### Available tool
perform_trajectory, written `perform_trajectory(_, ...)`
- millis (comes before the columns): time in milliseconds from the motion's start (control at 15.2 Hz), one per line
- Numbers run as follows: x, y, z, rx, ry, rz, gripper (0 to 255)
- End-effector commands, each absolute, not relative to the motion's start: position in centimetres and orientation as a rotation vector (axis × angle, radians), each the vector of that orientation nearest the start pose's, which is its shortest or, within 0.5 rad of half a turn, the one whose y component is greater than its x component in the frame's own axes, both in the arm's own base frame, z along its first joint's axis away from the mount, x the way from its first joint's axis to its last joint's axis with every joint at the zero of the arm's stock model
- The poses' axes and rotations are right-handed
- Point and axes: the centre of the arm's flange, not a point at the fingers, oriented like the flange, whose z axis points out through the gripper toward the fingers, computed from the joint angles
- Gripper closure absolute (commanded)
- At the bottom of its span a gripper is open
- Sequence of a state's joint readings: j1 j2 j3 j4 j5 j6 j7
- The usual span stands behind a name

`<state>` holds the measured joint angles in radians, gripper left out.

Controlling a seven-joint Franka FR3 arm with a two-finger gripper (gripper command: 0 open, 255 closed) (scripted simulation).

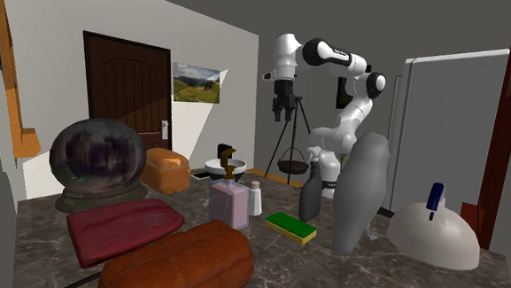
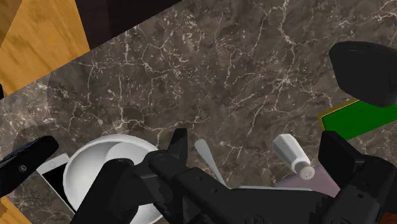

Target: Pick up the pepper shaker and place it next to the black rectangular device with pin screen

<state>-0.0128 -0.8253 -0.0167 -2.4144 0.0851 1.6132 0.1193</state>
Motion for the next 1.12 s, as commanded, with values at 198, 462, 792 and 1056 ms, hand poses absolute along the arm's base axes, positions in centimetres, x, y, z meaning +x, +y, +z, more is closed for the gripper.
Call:
perform_trajectory(198,32.2,2.2,55.5,-3.061,0.216,-0.056,0)
perform_trajectory(462,35.3,5.3,52.4,-3.095,0.208,-0.092,0)
perform_trajectory(792,39.1,9.0,48.3,-3.137,0.197,-0.138,0)
perform_trajectory(1056,42.3,11.9,45.0,-3.170,0.188,-0.176,0)
